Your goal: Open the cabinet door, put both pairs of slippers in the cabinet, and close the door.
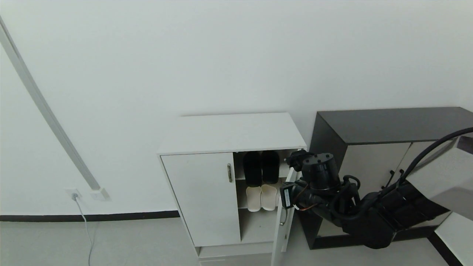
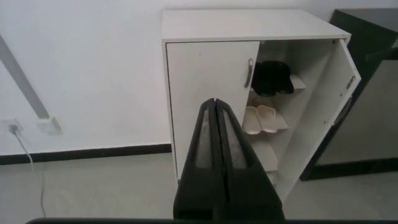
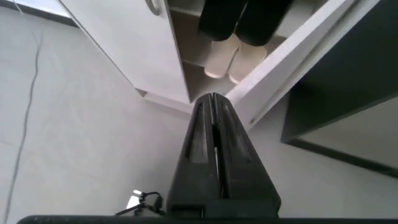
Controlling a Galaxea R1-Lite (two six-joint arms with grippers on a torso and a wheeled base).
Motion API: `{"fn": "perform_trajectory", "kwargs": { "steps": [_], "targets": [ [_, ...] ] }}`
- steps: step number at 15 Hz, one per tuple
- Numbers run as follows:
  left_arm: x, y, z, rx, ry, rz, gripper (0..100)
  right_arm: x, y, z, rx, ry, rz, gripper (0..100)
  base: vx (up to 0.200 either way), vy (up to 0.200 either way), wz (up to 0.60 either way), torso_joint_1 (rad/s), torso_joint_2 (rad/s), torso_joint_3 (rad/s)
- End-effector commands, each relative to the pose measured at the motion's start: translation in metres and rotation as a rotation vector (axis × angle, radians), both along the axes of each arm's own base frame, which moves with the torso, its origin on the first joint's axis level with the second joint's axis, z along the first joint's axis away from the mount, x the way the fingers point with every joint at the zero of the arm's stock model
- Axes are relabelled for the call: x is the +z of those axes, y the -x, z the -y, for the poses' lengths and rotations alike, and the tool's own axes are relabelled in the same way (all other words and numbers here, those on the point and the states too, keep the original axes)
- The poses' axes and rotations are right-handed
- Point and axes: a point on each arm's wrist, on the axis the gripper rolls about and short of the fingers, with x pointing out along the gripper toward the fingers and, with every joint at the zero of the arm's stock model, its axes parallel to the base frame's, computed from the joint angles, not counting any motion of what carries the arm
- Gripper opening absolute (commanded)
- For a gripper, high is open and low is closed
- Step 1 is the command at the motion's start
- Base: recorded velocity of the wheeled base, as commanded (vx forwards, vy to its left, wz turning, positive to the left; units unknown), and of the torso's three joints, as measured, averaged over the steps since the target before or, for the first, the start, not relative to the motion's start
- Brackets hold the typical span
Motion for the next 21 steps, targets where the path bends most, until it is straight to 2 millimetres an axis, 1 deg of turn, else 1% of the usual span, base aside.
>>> {"fn": "perform_trajectory", "kwargs": {
  "steps": [1, 3, 5, 6, 9, 10, 11, 15, 17, 21],
  "targets": [
    [0.000, 0.000, 0.000, 0.001, 0.000, -0.003, 0, 0.004, 0.002, 0.008, -0.038, 0.017, 0.014, 0, 0.000, 0.000, 0.00, 0.000, 0.00, 0.000],
    [0.000, 0.000, 0.000, 0.001, -0.001, -0.003, 0, 0.001, 0.008, 0.021, -0.070, 0.066, 0.003, 0, 0.000, 0.000, 0.00, 0.000, 0.00, 0.000],
    [0.000, 0.000, 0.000, -0.001, 0.000, -0.001, 0, -0.012, 0.022, 0.034, -0.063, 0.128, -0.043, 0, 0.000, 0.000, 0.00, 0.000, 0.00, 0.000],
    [0.000, 0.000, 0.000, -0.001, -0.001, -0.001, 0, -0.020, 0.027, 0.038, -0.064, 0.148, -0.070, 0, 0.200, 0.000, 0.00, -0.002, 0.01, 0.002],
    [0.000, 0.000, 0.000, -0.001, -0.001, -0.001, 0, -0.037, 0.034, 0.043, -0.058, 0.175, -0.111, 0, 0.200, 0.000, 0.00, 0.004, 0.00, -0.002],
    [0.000, 0.000, 0.000, -0.001, 0.000, -0.001, 0, -0.041, 0.033, 0.042, -0.058, 0.176, -0.113, 0, 0.200, 0.000, 0.00, -0.012, 0.00, 0.007],
    [0.000, 0.000, 0.000, 0.001, -0.001, -0.001, 0, -0.046, 0.030, 0.041, -0.059, 0.172, -0.110, 0, 0.000, 0.000, 0.00, 0.000, 0.00, 0.000],
    [0.000, 0.000, 0.000, 0.001, 0.000, -0.001, 0, -0.063, 0.011, 0.034, -0.074, 0.147, -0.079, 0, 0.000, 0.000, 0.00, 0.000, 0.00, 0.000],
    [0.000, 0.000, 0.000, 0.001, 0.000, -0.001, 0, -0.066, 0.005, 0.030, -0.063, 0.131, -0.077, 0, 0.000, 0.000, 0.00, 0.000, 0.00, 0.000],
    [0.000, 0.000, 0.000, 0.001, 0.000, -0.003, 0, -0.075, -0.015, 0.017, -0.056, 0.102, -0.039, 0, 0.000, 0.000, 0.00, 0.000, 0.00, 0.000]
  ]
}}
